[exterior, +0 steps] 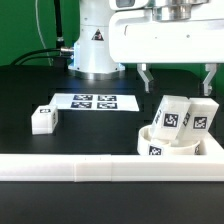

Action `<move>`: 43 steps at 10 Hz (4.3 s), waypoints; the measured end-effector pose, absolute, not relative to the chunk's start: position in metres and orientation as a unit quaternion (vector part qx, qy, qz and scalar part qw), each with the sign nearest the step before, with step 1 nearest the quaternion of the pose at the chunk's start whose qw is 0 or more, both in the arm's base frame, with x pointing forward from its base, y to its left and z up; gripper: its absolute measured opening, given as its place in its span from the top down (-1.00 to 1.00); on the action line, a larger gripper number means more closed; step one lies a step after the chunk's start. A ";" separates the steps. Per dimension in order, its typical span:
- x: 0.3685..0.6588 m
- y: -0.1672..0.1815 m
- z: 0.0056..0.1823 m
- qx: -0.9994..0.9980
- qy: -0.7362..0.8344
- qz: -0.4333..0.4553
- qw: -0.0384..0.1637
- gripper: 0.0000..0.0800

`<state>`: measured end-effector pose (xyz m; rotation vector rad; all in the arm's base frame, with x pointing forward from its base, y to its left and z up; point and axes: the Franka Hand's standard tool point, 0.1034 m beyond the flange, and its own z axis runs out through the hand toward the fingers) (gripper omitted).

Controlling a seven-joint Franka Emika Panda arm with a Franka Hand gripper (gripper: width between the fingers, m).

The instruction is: Assemble stool

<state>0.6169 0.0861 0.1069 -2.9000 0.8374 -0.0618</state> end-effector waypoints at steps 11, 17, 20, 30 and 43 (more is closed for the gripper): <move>0.612 0.092 0.098 -0.963 -0.268 -0.031 -0.001 -0.62; 0.611 0.078 0.091 -0.840 -0.543 -0.010 -0.020 -0.62; 0.610 0.078 0.086 -0.792 -0.609 0.001 -0.034 -0.62; 0.610 0.072 0.085 -0.877 -0.479 -0.001 -0.037 0.16; 0.613 0.083 0.083 -0.995 0.089 -0.048 -0.011 0.16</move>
Offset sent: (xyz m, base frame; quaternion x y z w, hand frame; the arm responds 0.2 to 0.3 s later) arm 0.0000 0.0000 0.0000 0.0000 0.0000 -0.1296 0.9916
